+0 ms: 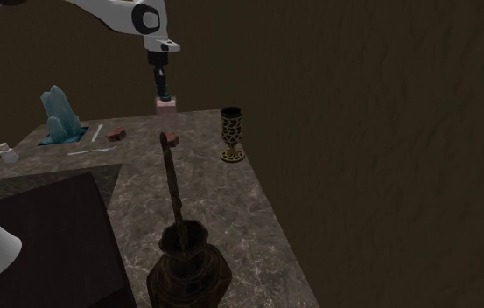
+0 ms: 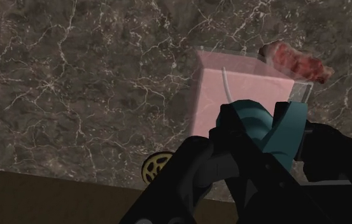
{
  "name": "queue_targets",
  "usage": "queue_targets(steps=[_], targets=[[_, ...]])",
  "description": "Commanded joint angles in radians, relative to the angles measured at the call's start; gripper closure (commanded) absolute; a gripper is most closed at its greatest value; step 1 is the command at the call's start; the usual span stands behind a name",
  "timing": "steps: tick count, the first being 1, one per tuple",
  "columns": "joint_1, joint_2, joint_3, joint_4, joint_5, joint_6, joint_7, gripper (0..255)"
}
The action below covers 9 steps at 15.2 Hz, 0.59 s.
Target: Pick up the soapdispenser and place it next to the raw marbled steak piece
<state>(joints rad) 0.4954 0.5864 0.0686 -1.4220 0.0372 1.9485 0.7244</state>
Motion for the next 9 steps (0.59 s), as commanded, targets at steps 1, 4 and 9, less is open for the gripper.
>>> queue_targets(steps=[1,4,9], targets=[[0.001,0.01,0.0,-0.01,0.0,0.021,-0.001,255],[0.001,0.026,-0.001,-0.026,-0.001,0.052,-0.002,255],[0.001,0.055,-0.001,-0.048,-0.001,0.103,-0.005,255]])
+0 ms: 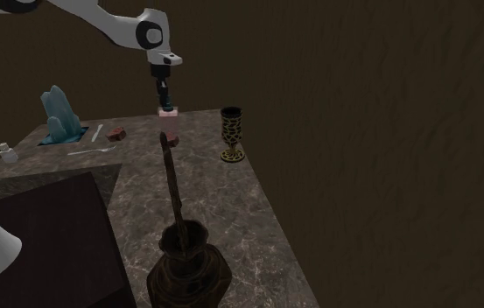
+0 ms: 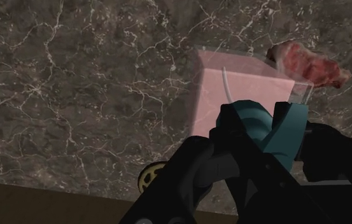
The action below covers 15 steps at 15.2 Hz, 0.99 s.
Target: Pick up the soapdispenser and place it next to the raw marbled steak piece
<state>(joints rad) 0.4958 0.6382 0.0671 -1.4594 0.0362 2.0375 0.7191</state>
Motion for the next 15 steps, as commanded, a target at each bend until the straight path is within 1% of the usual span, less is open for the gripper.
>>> queue_targets(steps=[1,15], targets=[[0.001,0.009,0.0,-0.014,0.0,0.024,0.0,255],[0.003,0.113,-0.002,-0.038,-0.002,0.152,-0.006,255]])
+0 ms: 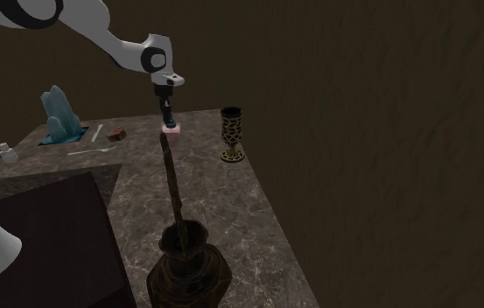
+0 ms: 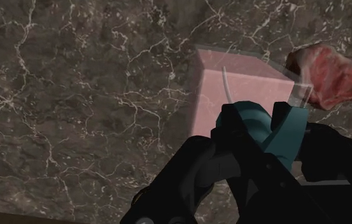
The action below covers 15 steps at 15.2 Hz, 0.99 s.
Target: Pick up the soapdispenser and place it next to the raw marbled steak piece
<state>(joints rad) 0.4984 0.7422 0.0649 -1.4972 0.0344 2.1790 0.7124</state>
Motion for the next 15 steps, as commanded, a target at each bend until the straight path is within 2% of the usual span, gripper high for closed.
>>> queue_targets(steps=[1,7,15], targets=[[0.001,0.017,0.0,0.0,0.0,0.019,0.0,255],[0.002,0.076,-0.002,0.007,-0.001,0.07,-0.003,255],[0.003,0.076,-0.002,0.007,-0.001,0.07,-0.003,255]])
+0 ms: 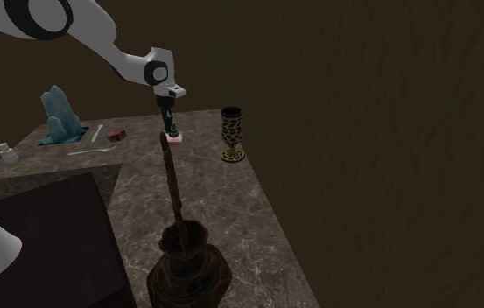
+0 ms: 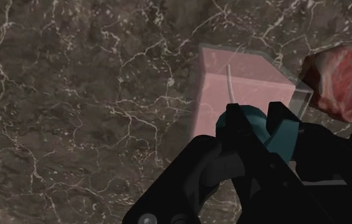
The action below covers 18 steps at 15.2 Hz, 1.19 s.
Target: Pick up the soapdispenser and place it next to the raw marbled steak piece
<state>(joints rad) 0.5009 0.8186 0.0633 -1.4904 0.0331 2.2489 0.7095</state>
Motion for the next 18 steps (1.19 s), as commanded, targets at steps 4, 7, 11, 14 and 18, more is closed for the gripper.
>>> queue_targets(steps=[4,7,11,14,18], targets=[[0.0,0.0,0.0,0.0,0.0,0.0,0.0,0],[-0.002,-0.021,0.0,0.0,0.0,-0.021,0.0,0],[-0.006,-0.074,0.001,0.01,0.001,-0.084,-0.001,0],[-0.006,-0.074,0.001,0.01,0.001,-0.084,-0.001,0],[-0.006,-0.074,0.001,0.01,0.001,-0.084,-0.001,0]])
